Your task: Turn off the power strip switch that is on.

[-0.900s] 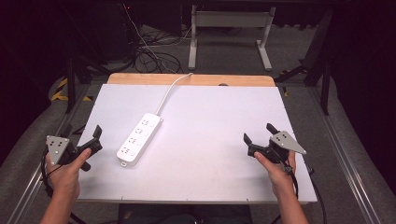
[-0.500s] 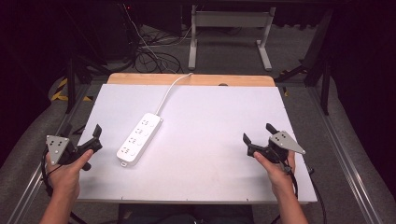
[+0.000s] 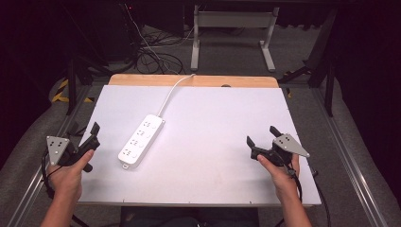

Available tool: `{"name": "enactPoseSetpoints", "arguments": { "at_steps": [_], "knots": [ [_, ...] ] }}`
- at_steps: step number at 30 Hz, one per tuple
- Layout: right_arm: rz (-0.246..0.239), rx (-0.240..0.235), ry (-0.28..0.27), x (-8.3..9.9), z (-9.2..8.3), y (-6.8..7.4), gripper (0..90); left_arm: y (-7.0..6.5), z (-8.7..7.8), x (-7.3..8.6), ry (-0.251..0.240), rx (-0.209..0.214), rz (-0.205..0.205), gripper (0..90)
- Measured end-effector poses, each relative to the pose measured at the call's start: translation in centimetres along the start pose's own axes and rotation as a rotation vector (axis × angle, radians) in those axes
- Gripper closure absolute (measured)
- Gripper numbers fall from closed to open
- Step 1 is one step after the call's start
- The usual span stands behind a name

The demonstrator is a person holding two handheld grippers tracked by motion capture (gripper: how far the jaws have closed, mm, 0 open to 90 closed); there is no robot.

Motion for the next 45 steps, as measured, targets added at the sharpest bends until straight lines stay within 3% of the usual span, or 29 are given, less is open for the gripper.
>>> {"name": "enactPoseSetpoints", "arguments": {
  "at_steps": [3, 4, 9, 12, 18, 28, 39, 45],
  "knots": [
    [0.0, 0.004, -0.001, 0.02, -0.13, -0.09, 6.6, 0.03, 0.04, -0.03, 0.006, 0.025, -0.019, 39.3],
    [0.0, 0.007, -0.001, 0.03, -0.29, -0.13, 6.6, 0.04, 0.05, -0.05, 0.005, 0.034, -0.023, 46.0],
    [0.002, 0.01, -0.001, 0.07, -0.48, -0.16, 6.6, 0.14, 0.08, -0.13, 0.009, 0.076, -0.017, 57.7],
    [0.0, 0.007, 0.003, 0.16, -0.5, -0.16, 6.7, 0.19, 0.07, -0.12, 0.026, 0.087, -0.025, 68.3],
    [0.005, 0.002, 0.006, 0.19, -0.46, -0.13, 6.9, 0.34, -0.07, -0.16, 0.047, 0.09, -0.038, 78.3],
    [0.011, 0.002, 0.006, 0.19, -0.49, -0.16, 7.0, 0.45, -0.17, -0.26, 0.081, 0.101, -0.04, 90.0],
    [0.012, 0.001, 0.01, 0.21, -0.53, -0.14, 6.8, 0.0, 0.01, -0.42, 0.109, 0.145, 0.0, 90.0],
    [0.009, 0.0, 0.021, 0.29, -0.61, -0.08, 6.8, -0.17, 0.34, -0.53, 0.113, 0.157, -0.011, 90.0]
  ]
}}
Point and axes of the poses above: each handheld gripper's, and its own axes: z roughly forward along the jaws, x roughly out of its underside, y roughly to its left, the point moved 1 cm from there along z, roughly forward along the jaws, and after that the axes turned 2 degrees about x, right-handed, at the moved point
